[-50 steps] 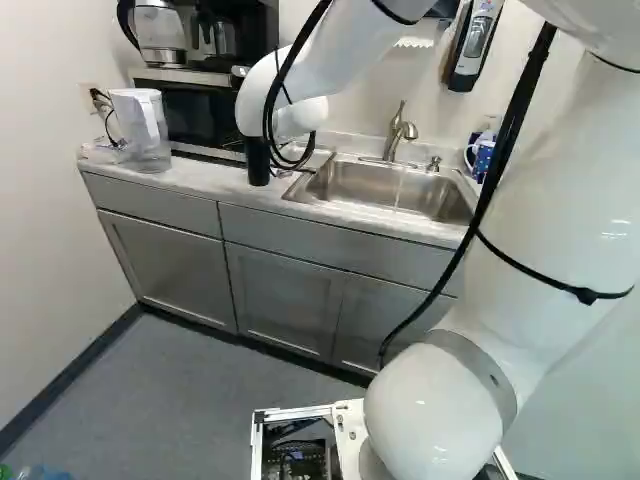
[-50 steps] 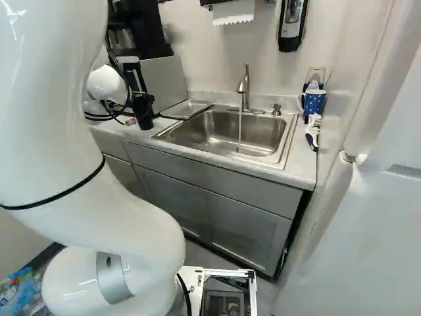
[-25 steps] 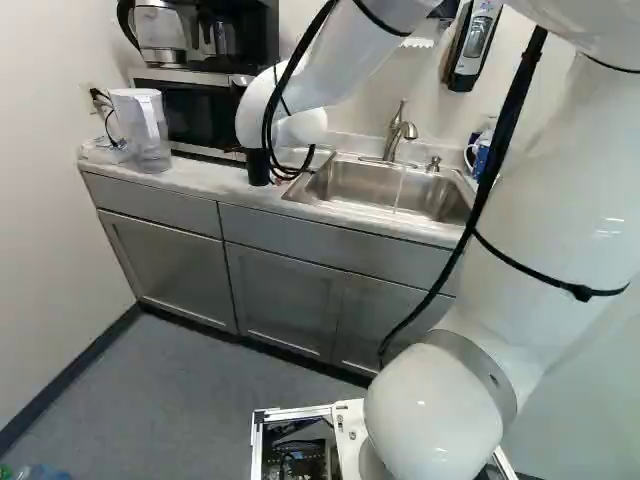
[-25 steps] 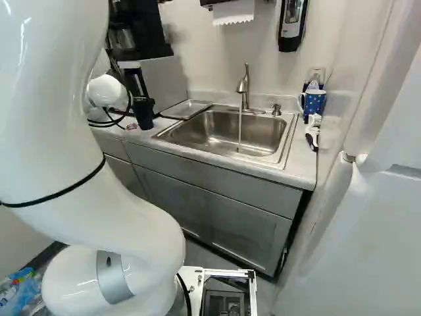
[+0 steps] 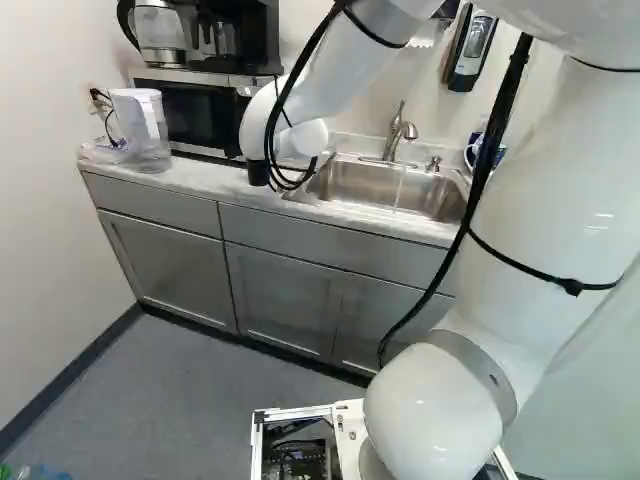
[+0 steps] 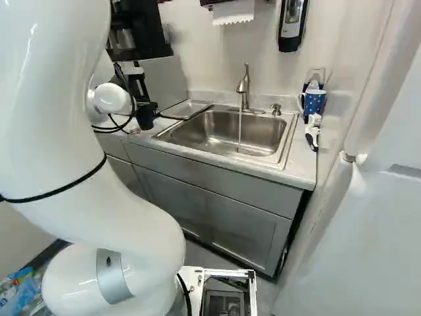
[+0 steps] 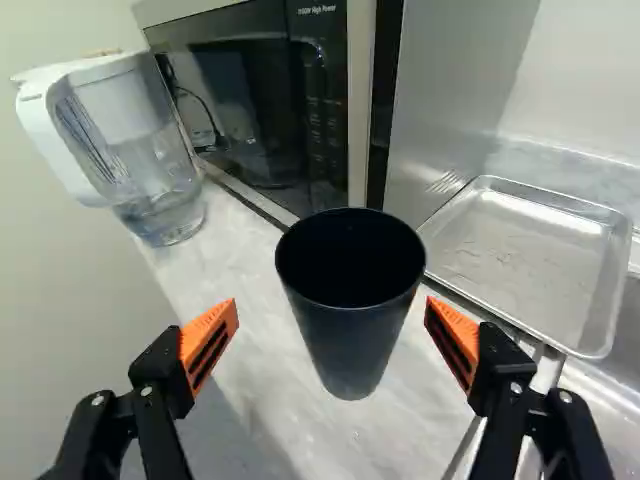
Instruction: Rinse the cup and place it in the tray
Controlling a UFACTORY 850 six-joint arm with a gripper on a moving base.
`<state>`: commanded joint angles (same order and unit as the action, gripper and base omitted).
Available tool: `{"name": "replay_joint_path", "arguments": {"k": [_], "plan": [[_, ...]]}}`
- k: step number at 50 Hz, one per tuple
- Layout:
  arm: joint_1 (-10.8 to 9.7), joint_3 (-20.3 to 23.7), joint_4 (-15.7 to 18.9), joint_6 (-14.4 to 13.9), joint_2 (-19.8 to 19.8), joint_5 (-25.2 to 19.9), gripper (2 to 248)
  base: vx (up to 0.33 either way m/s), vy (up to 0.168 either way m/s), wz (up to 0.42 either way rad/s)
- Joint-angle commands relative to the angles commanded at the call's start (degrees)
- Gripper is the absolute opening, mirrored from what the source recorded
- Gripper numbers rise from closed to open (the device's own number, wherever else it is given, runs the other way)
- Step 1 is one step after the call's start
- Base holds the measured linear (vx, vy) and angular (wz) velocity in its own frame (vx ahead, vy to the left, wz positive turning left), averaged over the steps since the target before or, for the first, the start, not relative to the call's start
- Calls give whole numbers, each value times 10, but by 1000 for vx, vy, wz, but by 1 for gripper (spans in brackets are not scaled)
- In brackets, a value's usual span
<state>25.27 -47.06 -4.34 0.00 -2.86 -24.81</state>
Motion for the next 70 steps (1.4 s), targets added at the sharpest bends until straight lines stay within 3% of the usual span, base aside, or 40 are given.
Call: {"name": "replay_joint_path", "arguments": {"k": [31, 58, 59, 63, 64, 68, 69, 70], "plan": [[-6, 11, 19, 0, -24, -56, 247, 0, 0, 0], [-6, 11, 19, 0, -24, -57, 242, 0, 0, 0], [-6, 11, 19, 0, -24, -57, 206, 0, 0, 0], [-6, 11, 19, 0, -24, -57, 206, 0, 0, 0], [-6, 11, 19, 0, -24, -57, 168, 0, 0, 0], [-6, 11, 19, 0, -24, -57, 168, 0, 0, 0], [-6, 11, 19, 0, -24, -57, 132, 0, 0, 0], [-6, 11, 19, 0, -24, -57, 132, 0, 0, 0]]}}
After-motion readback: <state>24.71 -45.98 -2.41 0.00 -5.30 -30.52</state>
